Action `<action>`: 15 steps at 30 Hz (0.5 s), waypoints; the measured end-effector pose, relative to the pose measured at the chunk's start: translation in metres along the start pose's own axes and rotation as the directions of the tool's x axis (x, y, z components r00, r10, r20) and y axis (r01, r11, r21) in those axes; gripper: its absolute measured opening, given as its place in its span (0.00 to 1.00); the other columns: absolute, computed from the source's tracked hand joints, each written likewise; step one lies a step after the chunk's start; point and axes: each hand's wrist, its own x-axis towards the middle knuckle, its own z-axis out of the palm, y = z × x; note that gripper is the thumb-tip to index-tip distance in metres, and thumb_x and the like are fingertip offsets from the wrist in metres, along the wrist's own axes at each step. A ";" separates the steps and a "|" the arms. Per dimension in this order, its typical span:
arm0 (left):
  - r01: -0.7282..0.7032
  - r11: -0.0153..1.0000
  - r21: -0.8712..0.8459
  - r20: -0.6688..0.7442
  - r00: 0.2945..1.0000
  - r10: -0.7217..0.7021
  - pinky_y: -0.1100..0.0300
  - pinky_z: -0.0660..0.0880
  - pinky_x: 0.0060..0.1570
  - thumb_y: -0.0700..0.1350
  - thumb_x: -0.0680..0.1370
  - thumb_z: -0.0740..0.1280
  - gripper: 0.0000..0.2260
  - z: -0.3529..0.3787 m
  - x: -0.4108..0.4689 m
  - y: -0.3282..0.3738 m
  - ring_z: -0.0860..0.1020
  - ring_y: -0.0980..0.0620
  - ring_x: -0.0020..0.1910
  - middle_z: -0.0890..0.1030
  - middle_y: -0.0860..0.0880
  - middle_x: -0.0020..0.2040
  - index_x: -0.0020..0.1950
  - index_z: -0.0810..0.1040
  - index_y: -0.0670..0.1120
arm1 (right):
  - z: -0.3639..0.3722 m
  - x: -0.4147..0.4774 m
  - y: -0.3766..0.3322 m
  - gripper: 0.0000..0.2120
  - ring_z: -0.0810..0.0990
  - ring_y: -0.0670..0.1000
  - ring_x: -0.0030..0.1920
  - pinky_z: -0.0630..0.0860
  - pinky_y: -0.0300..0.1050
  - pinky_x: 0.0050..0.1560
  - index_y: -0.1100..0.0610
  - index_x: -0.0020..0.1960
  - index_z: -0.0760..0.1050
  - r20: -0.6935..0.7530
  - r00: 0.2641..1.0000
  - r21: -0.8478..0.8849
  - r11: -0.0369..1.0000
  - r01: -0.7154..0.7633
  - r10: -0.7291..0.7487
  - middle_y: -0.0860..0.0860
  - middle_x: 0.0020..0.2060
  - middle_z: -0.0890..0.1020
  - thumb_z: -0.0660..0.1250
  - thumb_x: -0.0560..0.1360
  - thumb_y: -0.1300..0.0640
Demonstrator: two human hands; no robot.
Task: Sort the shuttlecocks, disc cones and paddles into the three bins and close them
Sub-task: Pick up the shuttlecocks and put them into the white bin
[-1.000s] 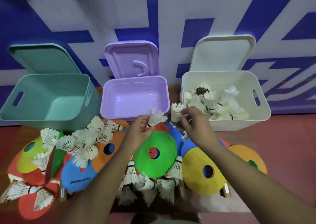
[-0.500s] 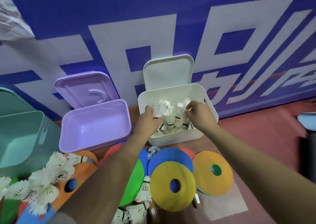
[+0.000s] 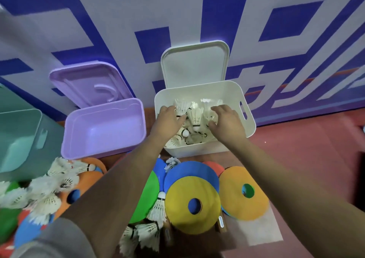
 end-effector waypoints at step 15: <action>0.200 0.957 -0.210 -0.263 0.931 -0.252 0.60 0.72 0.52 0.43 0.76 0.67 0.09 -0.126 -0.195 -0.154 0.77 0.52 0.49 0.77 0.49 0.51 0.55 0.78 0.46 | 0.043 -0.089 -0.175 0.26 0.76 0.59 0.59 0.72 0.51 0.60 0.58 0.63 0.75 0.147 0.918 0.187 0.922 0.339 -0.367 0.58 0.56 0.78 0.61 0.71 0.45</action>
